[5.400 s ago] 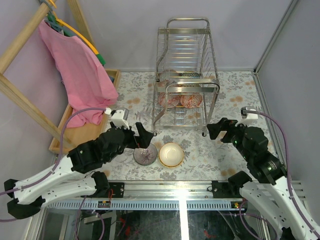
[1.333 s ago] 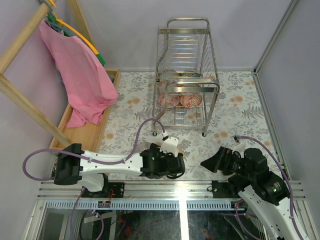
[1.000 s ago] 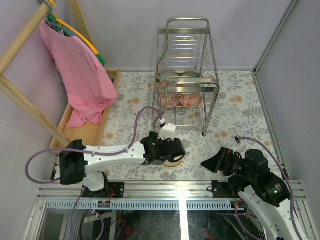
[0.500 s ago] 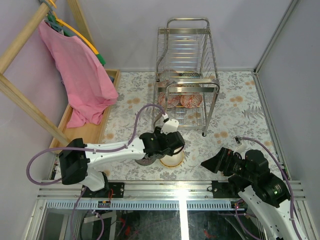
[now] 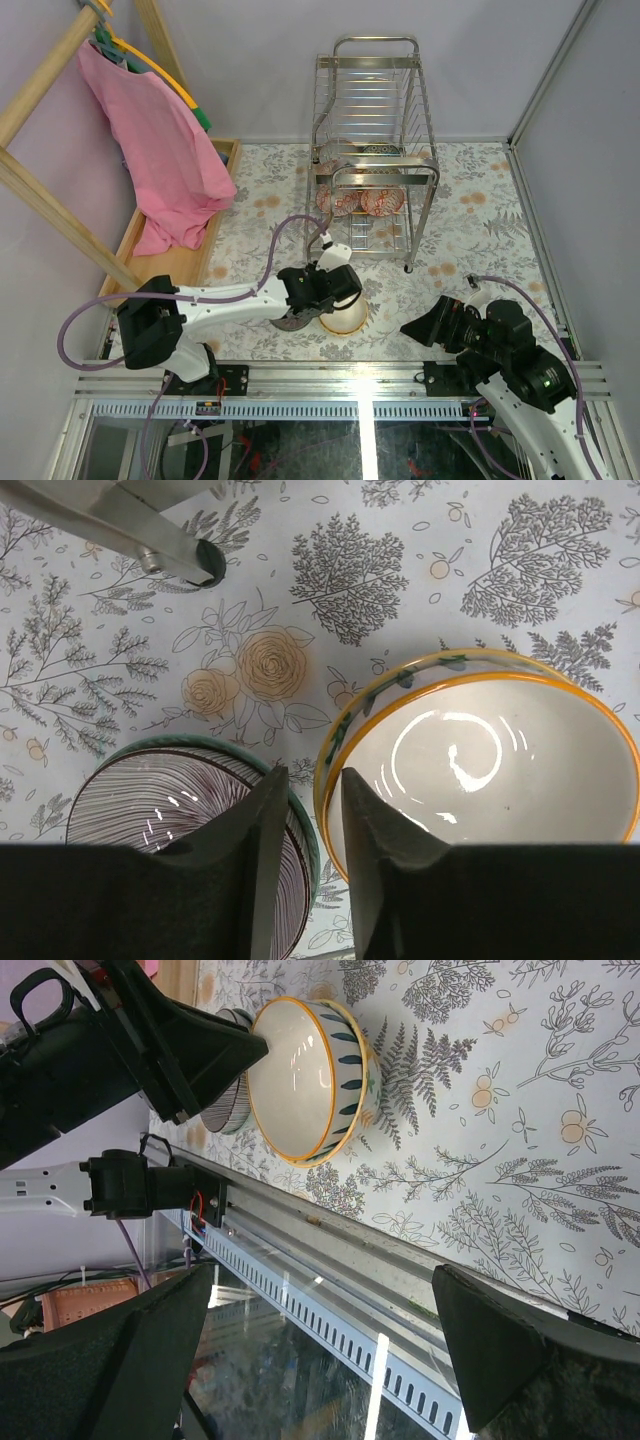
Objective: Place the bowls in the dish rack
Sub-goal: Pick up the bowl from the center of the board.
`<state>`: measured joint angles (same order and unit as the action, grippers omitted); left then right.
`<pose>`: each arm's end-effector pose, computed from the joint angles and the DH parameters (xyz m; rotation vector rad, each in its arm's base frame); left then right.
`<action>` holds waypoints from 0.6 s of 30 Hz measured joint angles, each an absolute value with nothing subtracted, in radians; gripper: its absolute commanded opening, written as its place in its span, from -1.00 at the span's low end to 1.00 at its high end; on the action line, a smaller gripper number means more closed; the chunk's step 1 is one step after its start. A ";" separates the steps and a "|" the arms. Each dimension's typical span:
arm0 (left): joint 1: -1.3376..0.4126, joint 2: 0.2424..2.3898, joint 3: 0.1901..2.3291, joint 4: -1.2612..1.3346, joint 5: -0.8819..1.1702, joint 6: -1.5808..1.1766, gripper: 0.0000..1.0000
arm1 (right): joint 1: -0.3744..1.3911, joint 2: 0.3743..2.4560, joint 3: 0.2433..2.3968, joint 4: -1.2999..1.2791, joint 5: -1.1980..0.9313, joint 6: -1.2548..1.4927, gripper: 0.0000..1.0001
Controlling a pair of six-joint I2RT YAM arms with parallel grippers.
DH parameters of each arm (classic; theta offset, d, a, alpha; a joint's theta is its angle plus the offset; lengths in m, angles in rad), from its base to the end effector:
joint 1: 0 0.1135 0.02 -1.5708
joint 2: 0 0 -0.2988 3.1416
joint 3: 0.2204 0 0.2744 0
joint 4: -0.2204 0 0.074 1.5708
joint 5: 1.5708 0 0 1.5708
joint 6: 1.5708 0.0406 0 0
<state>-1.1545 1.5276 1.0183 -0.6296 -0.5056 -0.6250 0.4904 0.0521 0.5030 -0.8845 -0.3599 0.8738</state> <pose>0.1458 -0.2810 0.2344 0.5144 2.4354 -0.0194 0.0269 0.0306 0.2527 0.1668 2.1915 1.1878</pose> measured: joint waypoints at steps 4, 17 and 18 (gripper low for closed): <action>-1.155 1.528 1.013 -0.613 -0.489 -0.622 -0.77 | 0.490 0.052 0.496 -0.881 -0.360 0.876 0.99; -1.156 1.529 1.015 -0.600 -0.468 -0.612 -1.00 | 0.490 0.052 0.492 -0.881 -0.360 0.876 0.99; -1.156 1.527 1.015 -0.601 -0.468 -0.613 -1.00 | 0.490 0.052 0.492 -0.881 -0.360 0.877 0.99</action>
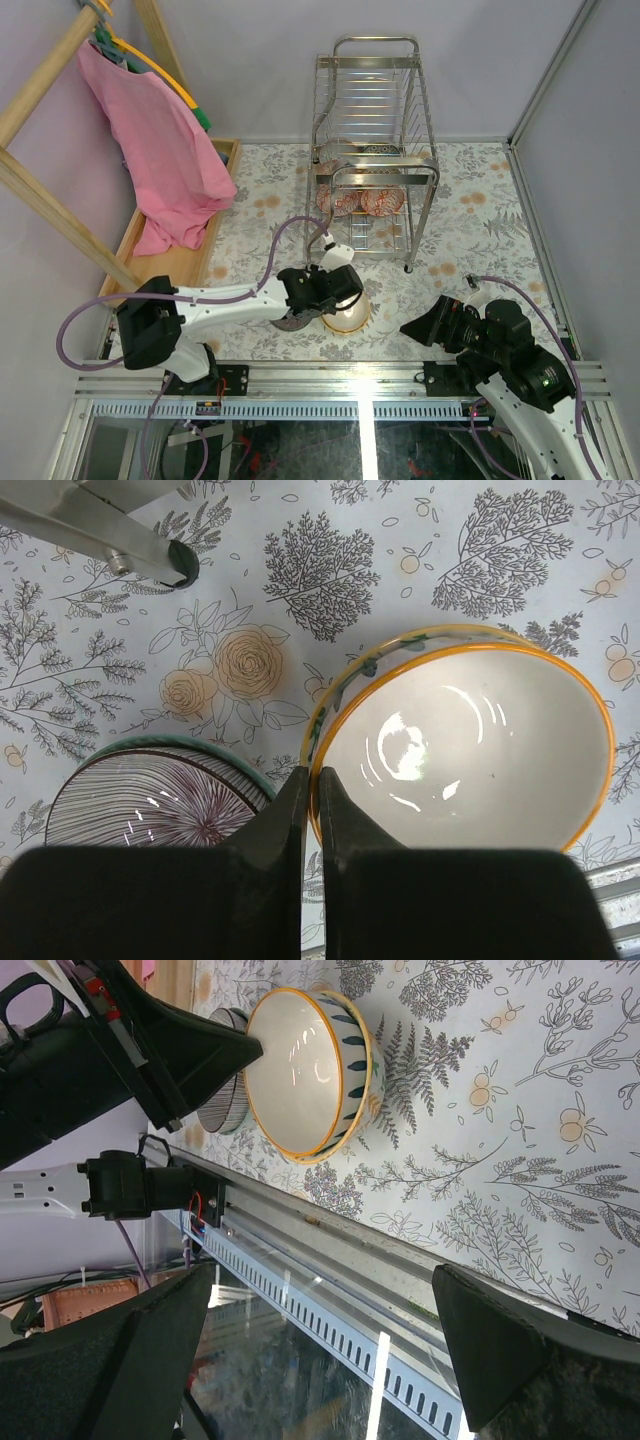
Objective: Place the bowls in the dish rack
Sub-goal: Pick up the bowl from the center of the board.
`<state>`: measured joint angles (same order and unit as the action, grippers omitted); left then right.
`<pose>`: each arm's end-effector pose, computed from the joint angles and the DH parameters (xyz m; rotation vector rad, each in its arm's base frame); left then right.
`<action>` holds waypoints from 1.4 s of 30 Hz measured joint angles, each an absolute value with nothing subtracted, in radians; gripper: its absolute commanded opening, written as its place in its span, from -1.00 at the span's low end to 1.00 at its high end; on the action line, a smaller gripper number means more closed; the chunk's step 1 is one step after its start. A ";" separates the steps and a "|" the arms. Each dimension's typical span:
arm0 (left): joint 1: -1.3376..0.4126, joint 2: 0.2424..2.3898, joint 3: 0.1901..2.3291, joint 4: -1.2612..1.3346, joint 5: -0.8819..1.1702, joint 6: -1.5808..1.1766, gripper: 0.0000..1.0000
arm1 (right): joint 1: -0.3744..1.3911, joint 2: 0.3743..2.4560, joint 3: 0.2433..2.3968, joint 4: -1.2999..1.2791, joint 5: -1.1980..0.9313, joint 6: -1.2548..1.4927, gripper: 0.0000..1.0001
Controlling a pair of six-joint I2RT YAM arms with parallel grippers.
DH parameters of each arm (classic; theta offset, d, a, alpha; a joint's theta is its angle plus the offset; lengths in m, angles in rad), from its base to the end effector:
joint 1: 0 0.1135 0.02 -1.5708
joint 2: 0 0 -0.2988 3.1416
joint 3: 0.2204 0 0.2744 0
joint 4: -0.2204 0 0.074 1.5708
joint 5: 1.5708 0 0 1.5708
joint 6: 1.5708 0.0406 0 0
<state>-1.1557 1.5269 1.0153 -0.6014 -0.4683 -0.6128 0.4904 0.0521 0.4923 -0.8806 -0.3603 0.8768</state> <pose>0.1452 -0.2840 0.2344 0.5357 2.4423 -0.0724 0.0282 0.0313 0.2497 0.1723 2.1991 1.1872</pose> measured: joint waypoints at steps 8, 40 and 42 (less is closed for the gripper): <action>-1.155 1.474 1.019 -0.625 -0.468 -0.620 -1.00 | 0.490 0.066 0.468 -0.855 -0.362 0.892 0.99; -1.159 1.295 1.032 -0.735 -0.470 -0.678 -1.00 | 0.490 0.057 0.467 -0.796 -0.385 0.928 0.99; -1.162 1.291 1.034 -0.739 -0.470 -0.681 -1.00 | 0.490 0.062 0.466 -0.790 -0.386 0.928 0.99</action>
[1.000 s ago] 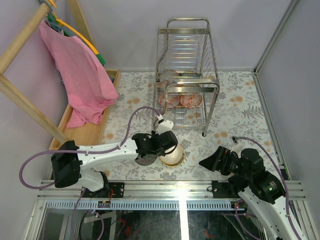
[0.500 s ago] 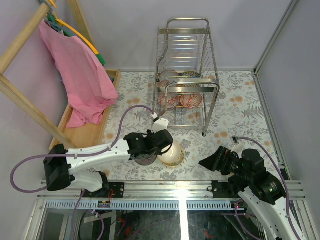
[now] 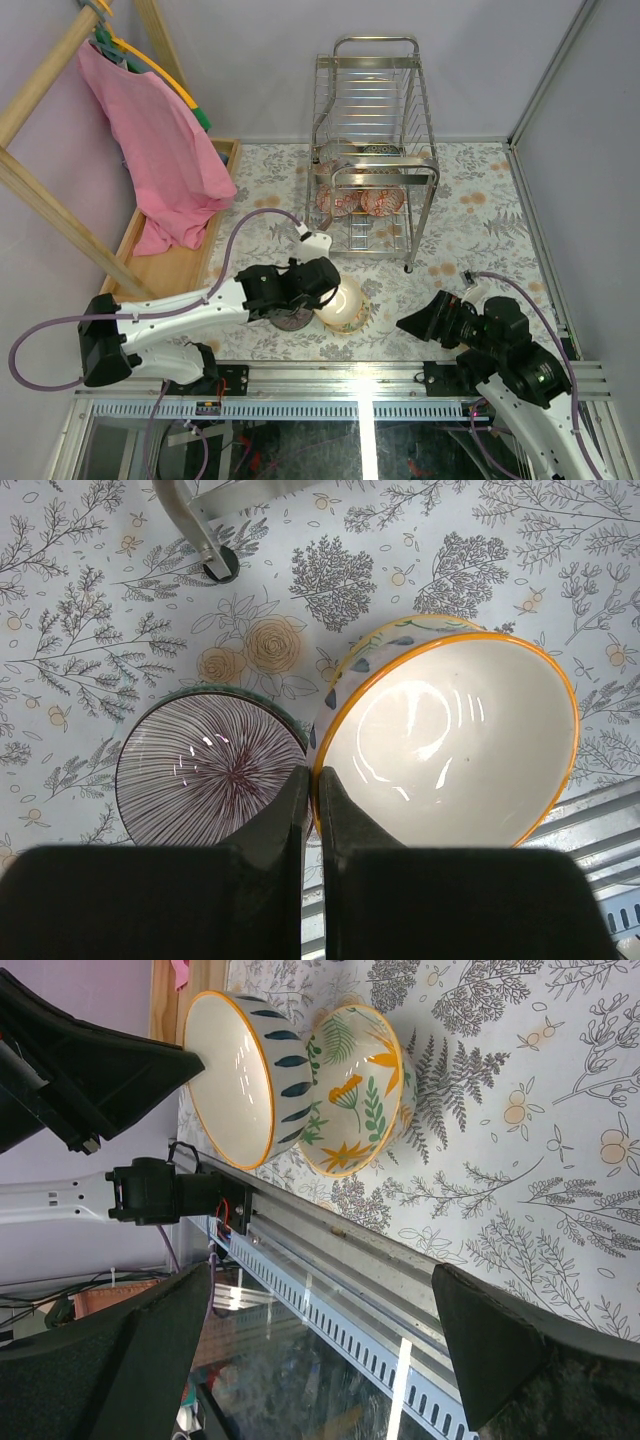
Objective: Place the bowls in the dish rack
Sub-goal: Pick up the bowl from the center of the board.
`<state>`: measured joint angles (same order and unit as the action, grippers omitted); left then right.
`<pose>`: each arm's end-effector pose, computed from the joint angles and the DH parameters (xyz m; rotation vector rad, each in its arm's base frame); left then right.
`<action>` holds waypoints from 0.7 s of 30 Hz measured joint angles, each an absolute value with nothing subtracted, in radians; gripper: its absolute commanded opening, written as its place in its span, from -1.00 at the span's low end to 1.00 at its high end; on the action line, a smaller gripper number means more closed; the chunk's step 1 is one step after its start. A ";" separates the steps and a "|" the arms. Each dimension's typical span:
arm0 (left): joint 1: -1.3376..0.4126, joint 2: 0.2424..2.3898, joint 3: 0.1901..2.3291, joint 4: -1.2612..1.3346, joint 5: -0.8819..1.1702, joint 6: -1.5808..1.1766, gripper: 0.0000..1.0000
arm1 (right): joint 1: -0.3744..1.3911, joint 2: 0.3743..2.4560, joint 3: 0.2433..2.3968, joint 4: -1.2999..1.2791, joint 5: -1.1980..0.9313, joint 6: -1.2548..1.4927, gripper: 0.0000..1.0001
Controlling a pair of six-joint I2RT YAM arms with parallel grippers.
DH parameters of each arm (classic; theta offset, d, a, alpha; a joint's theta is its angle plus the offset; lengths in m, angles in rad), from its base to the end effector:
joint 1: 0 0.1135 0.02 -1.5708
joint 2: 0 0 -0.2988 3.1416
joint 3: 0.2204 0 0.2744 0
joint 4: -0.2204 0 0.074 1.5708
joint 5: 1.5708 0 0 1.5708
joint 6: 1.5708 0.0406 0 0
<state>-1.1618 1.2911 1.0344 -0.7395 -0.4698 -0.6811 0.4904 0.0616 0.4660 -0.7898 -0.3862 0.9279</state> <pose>0.1249 -0.2419 0.2982 0.4103 2.3936 -0.2196 0.0349 0.0360 0.2504 0.1900 2.1577 1.2605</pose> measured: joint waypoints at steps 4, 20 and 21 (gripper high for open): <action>-1.166 1.277 1.036 -0.751 -0.468 -0.688 -1.00 | 0.490 0.083 0.466 -0.769 -0.387 0.928 0.99; -1.176 1.244 1.097 -0.805 -0.462 -0.712 -1.00 | 0.490 0.256 0.448 -0.625 -0.417 0.915 0.95; -1.179 1.254 1.111 -0.807 -0.462 -0.714 -1.00 | 0.490 0.272 0.450 -0.616 -0.420 0.912 0.93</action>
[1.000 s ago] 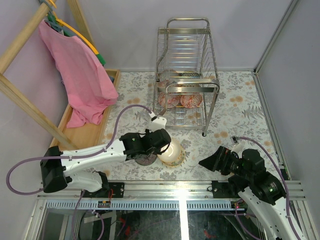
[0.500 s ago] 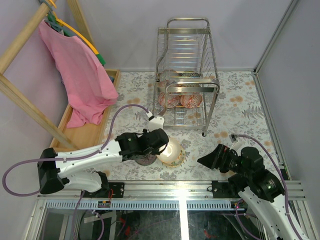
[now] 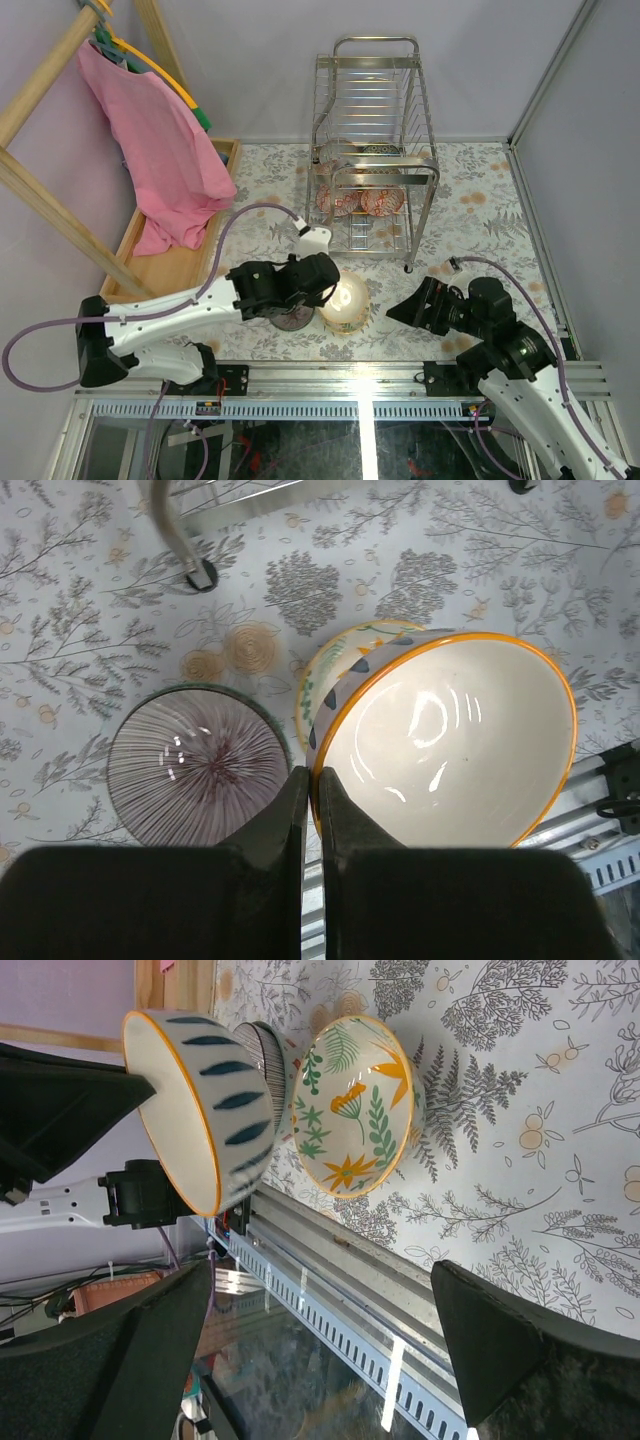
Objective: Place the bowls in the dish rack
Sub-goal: Pick up the bowl from the center of the board.
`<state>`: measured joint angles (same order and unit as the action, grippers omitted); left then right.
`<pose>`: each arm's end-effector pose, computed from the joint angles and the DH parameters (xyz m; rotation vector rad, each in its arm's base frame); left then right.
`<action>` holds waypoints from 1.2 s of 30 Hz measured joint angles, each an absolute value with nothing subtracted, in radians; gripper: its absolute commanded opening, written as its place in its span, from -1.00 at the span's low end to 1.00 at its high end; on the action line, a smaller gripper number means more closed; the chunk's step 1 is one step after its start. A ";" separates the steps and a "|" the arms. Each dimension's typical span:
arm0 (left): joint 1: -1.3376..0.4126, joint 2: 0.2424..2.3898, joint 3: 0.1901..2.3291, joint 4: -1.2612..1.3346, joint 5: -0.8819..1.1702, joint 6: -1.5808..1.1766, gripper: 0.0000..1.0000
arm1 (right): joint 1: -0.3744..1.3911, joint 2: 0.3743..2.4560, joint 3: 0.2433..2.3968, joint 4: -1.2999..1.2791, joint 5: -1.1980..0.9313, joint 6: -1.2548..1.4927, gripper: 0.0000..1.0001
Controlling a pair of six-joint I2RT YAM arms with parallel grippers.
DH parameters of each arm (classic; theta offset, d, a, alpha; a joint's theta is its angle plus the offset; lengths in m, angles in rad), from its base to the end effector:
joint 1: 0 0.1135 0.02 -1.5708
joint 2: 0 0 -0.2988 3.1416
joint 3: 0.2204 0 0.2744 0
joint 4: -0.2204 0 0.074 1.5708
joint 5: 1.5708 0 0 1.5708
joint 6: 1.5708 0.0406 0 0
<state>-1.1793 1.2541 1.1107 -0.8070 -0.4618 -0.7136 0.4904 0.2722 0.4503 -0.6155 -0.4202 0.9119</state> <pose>0.1177 -0.2378 0.3288 0.3779 2.3776 -0.2944 0.0678 0.0550 0.2533 0.1686 2.2176 1.2637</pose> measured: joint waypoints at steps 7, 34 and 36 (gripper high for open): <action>-1.229 1.348 1.202 -0.811 -0.454 -0.723 -1.00 | 0.490 0.386 0.491 -0.562 -0.438 0.878 0.70; -1.296 1.599 1.431 -0.847 -0.420 -0.748 -1.00 | 0.490 0.549 0.635 -0.709 -0.294 0.611 -0.18; -1.299 1.617 1.452 -0.855 -0.414 -0.748 -1.00 | 0.490 0.549 0.635 -0.718 -0.286 0.604 -0.24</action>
